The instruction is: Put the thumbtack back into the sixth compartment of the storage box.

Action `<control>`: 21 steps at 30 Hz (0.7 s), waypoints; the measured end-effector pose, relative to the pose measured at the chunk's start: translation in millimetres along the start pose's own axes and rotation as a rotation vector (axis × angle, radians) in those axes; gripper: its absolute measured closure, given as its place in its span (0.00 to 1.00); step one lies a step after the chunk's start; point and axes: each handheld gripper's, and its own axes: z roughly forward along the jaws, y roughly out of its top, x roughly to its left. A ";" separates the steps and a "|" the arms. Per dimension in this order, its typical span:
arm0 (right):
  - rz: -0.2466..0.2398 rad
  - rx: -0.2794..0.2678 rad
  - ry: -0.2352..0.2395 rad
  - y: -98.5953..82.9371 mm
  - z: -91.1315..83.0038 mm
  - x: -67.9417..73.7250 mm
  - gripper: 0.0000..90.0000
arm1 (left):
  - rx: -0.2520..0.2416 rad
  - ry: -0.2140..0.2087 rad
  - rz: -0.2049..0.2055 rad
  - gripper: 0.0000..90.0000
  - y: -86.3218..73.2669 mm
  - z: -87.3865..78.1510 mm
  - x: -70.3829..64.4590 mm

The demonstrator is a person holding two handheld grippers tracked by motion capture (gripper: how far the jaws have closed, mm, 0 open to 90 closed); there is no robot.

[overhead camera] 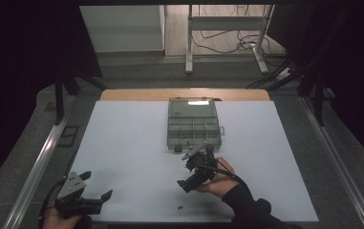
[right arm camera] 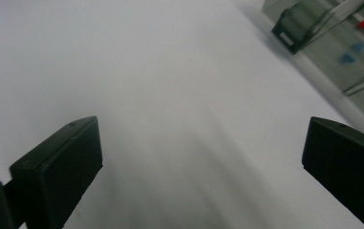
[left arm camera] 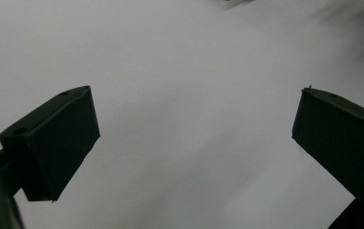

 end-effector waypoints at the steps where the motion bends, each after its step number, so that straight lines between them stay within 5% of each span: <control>1: 0.001 0.004 0.005 -1.5 -0.4 2.0 0.03 | 0.000 0.000 0.000 0.03 0.0 0.0 0.0; 14: -0.045 0.026 0.052 -16.0 -2.0 31.4 0.33 | 0.000 0.001 0.004 0.03 0.1 0.2 -0.5; 21: -0.089 0.040 0.130 -22.9 0.3 43.4 0.53 | 0.001 0.001 0.006 0.03 0.1 0.4 -0.7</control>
